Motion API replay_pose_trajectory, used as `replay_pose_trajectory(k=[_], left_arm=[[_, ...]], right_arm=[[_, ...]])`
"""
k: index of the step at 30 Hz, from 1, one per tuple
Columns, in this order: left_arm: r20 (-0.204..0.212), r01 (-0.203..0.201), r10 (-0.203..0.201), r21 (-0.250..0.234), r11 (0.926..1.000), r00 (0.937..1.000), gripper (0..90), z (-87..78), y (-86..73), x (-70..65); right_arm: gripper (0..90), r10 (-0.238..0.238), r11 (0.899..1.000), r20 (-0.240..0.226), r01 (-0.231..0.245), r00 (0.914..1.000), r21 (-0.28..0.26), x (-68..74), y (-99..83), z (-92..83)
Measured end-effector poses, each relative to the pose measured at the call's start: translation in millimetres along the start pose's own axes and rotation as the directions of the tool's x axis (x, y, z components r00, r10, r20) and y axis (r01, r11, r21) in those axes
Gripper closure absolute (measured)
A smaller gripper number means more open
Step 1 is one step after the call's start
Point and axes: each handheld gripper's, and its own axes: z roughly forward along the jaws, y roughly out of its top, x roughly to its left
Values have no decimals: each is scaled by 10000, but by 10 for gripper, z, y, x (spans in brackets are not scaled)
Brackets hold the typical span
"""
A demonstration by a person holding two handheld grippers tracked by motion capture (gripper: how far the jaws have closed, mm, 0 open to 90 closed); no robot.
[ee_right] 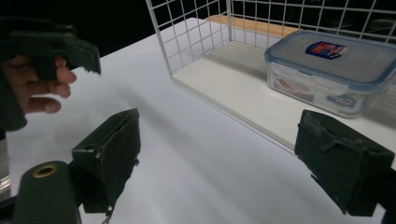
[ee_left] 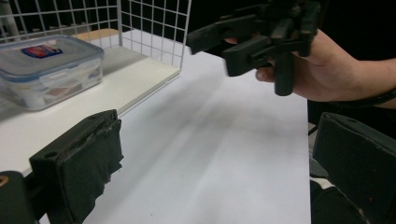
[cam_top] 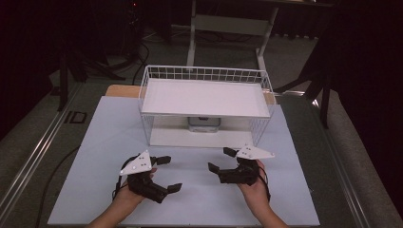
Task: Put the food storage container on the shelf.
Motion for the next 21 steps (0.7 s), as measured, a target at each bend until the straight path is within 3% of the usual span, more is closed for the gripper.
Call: replay_pose_trajectory(k=[14, 21], left_arm=[[-119, 17, -13, 326, 9995, 9999, 22, -234, -69, -60], [-447, 128, -104, 552, 9984, 9989, 23, -358, -113, -52]], right_arm=[[171, -370, 9993, 186, 370, 9991, -24, 59, -54, -381], [158, -413, 9989, 70, 414, 9991, -232, 106, -99, -520]])
